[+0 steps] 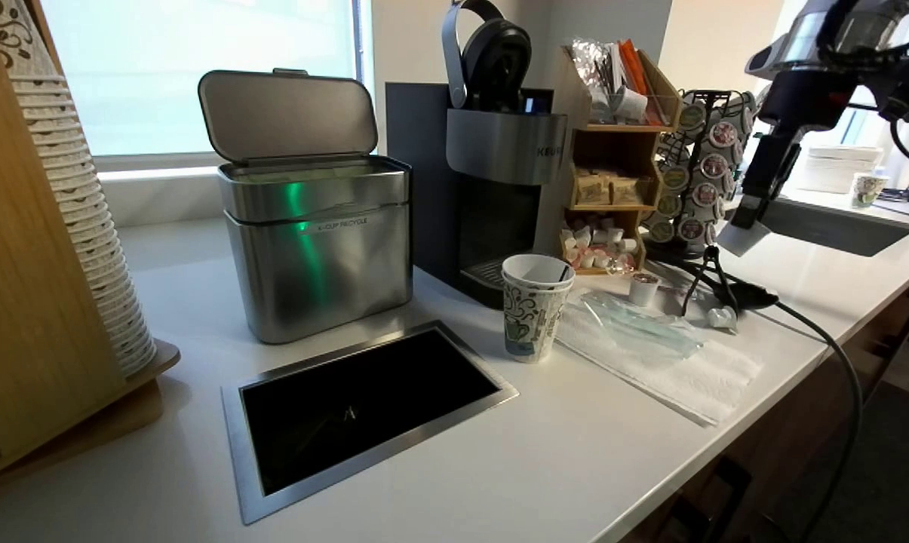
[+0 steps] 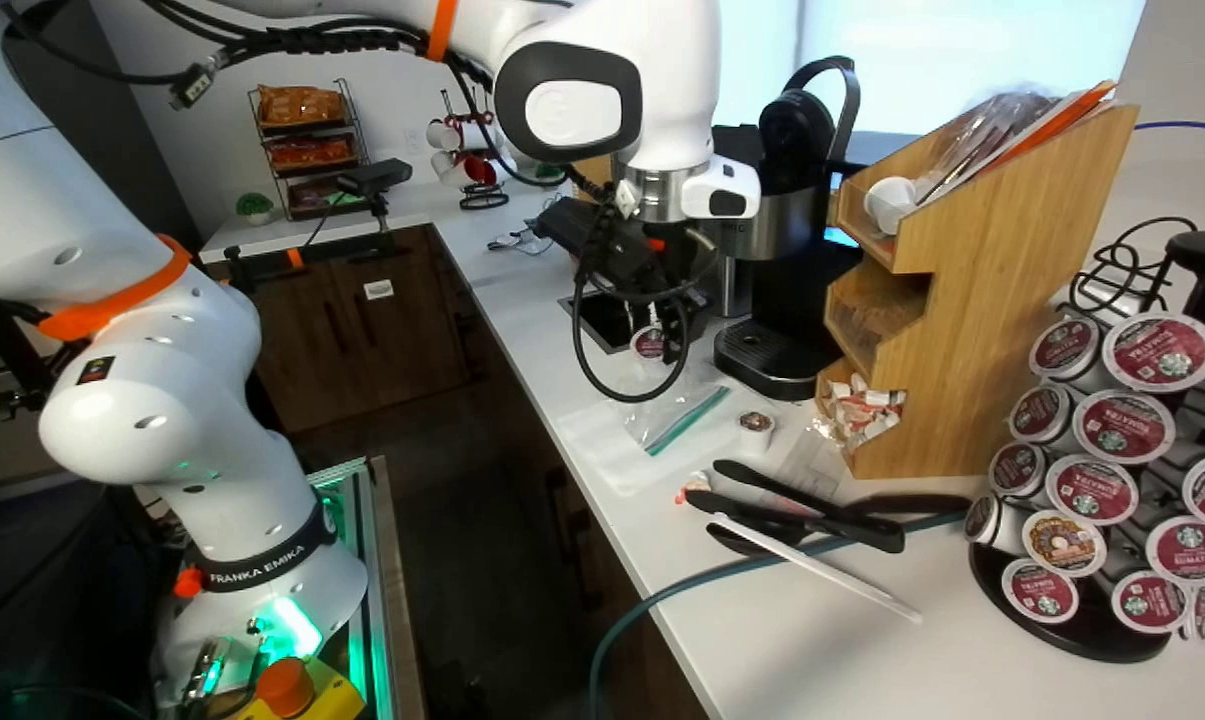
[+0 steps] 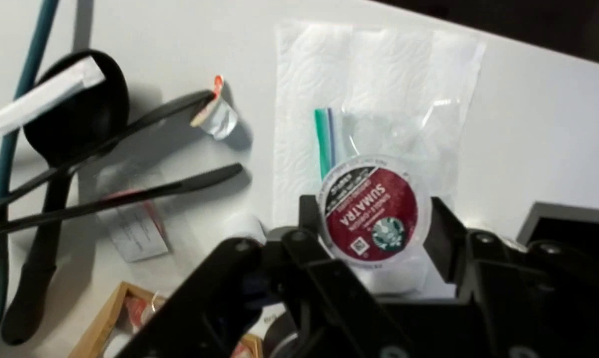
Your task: Remove one coffee pod from the stand on the right and put it on the countertop then place one coffee pod from the counter in the coffee maker chamber.
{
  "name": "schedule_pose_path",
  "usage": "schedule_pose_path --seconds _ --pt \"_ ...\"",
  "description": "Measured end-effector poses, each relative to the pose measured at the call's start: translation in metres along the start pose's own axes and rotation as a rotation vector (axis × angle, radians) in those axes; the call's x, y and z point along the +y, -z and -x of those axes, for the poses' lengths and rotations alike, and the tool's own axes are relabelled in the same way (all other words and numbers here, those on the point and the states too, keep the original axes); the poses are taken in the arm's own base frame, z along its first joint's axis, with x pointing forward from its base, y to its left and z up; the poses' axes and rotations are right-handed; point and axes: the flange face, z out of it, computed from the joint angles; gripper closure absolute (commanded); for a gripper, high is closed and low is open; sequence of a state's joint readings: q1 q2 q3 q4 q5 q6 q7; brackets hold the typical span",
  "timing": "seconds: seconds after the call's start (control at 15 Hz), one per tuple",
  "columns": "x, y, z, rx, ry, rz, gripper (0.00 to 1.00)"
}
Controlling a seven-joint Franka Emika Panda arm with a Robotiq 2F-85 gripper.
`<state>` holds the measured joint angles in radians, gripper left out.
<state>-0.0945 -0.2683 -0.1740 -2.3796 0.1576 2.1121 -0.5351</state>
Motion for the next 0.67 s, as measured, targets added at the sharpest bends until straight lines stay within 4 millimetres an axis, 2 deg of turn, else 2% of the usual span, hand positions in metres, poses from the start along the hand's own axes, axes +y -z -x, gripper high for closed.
schedule_pose_path --seconds 0.13,0.2,0.4,0.47,0.67 --pt "0.007 -0.016 0.012 -0.084 -0.016 0.08 0.71" --pt "0.013 -0.02 0.018 -0.111 -0.029 0.111 0.46" --pt "0.015 -0.019 0.018 -0.112 -0.032 0.114 0.46" --pt "0.014 -0.019 0.017 -0.112 -0.029 0.115 0.71" --pt "0.012 -0.021 0.016 -0.116 -0.024 0.115 0.71"
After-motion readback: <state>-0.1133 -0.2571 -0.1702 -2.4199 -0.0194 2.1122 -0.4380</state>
